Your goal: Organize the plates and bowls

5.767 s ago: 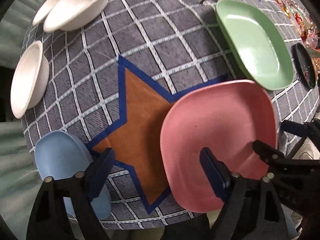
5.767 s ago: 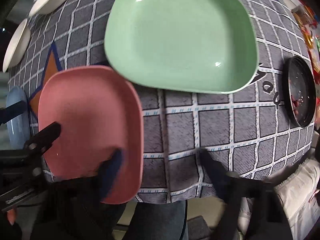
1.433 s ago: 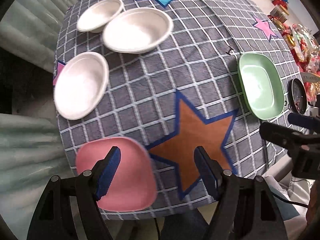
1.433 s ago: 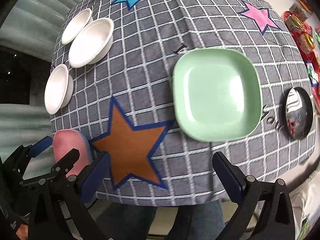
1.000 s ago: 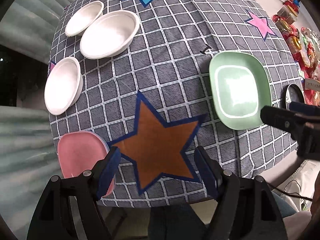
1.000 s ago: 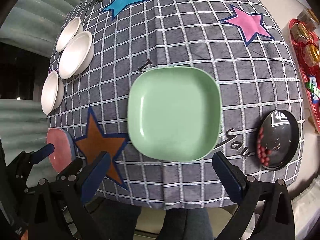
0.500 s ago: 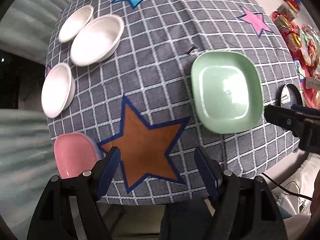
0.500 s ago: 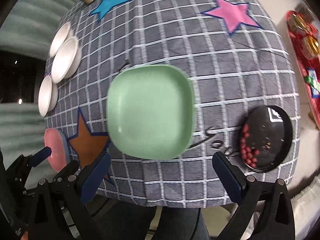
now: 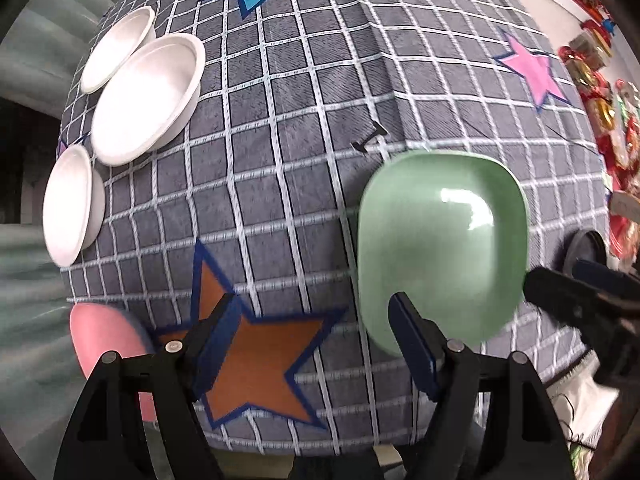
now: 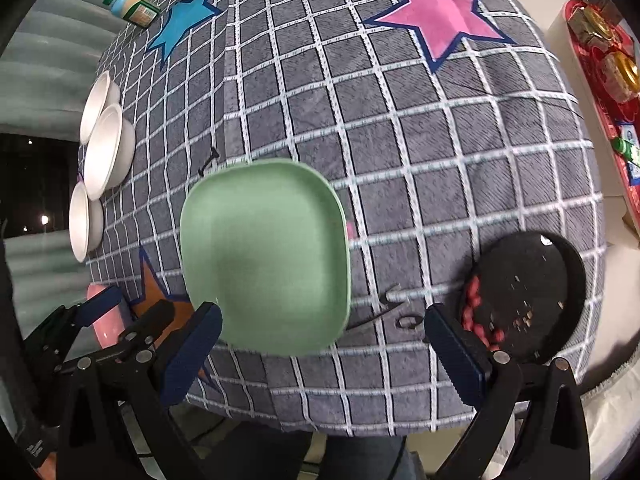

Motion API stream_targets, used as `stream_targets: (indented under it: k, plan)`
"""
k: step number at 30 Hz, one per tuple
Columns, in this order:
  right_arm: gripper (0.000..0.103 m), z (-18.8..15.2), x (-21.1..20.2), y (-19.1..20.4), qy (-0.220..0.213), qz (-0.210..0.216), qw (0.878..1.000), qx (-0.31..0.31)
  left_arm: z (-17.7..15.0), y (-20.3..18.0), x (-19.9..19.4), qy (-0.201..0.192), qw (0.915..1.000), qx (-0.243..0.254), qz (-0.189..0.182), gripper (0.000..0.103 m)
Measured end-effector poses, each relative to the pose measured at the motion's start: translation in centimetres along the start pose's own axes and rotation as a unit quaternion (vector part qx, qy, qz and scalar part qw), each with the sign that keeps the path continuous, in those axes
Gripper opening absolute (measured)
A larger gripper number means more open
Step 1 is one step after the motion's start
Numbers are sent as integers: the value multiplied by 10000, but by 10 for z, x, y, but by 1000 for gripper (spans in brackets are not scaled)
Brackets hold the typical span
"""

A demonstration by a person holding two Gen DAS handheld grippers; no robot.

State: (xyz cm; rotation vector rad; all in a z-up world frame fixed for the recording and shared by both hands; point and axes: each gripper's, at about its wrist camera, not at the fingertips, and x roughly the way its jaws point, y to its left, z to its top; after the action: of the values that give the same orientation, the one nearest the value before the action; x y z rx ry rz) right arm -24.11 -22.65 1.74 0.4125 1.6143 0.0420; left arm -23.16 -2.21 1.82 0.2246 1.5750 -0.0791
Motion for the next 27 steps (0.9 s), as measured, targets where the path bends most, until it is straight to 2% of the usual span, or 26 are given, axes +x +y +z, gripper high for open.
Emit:
stream_targets:
  k: [3, 13, 19, 22, 24, 25, 26, 27]
  plan:
    - [102, 10, 11, -3, 88, 132, 9998, 77, 11, -1, 13, -11, 9999, -73, 83, 79]
    - [102, 19, 45, -12, 448, -142, 9989, 71, 27, -7, 43, 100, 9998, 36, 139, 79]
    - [100, 19, 51, -17, 425, -207, 9989, 58, 28, -10, 48, 69, 10000, -12, 66, 79]
    - [88, 14, 49, -16, 324, -346, 9988, -74, 34, -11, 48, 82, 10000, -8, 45, 79]
    - [72, 11, 48, -11, 238, -443, 9986, -190, 39, -11, 52, 109, 9999, -43, -78, 76]
    - [57, 10, 46, -6, 501, 66, 9977, -452, 35, -8, 48, 139, 9998, -39, -113, 72]
    - [43, 9, 46, 1, 496, 57, 9973, -533, 35, -9, 49, 174, 9995, -57, -244, 66]
    - [39, 8, 46, 4, 521, 86, 9969, -589, 30, -10, 48, 199, 9992, -55, -338, 62]
